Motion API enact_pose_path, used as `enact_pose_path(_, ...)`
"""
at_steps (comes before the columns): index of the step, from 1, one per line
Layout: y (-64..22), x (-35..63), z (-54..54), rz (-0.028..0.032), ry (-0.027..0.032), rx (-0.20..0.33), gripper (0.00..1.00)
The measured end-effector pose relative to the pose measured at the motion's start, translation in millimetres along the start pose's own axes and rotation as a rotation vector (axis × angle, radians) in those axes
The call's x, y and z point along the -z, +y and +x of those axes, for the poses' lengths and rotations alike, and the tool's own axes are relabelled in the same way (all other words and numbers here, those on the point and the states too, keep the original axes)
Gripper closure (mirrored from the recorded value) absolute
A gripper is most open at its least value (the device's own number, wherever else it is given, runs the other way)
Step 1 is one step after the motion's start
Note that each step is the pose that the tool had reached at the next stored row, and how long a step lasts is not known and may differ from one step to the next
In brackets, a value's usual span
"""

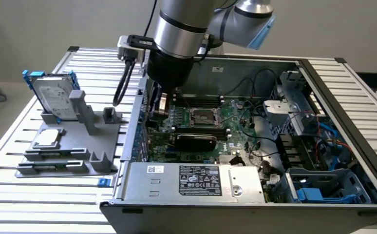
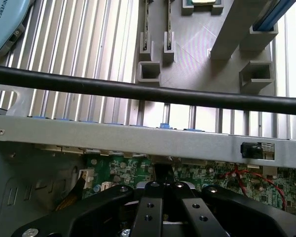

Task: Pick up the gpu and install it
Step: 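Press down on the gpu until it lock into place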

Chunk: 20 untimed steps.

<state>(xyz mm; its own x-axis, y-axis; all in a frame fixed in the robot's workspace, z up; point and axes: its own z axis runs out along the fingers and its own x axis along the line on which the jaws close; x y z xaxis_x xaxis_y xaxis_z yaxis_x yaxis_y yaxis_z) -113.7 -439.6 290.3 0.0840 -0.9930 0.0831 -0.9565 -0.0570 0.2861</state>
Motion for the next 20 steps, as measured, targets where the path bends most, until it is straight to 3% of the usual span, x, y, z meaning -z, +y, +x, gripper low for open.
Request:
enact_pose_path(15, 0.1, 0.4, -0.8, -0.0133, -0.0036, -0.009, 0.89)
enact_pose_path(20, 1.4, 4.0, -0.5, -0.022, -0.0044, -0.011, 0.89)
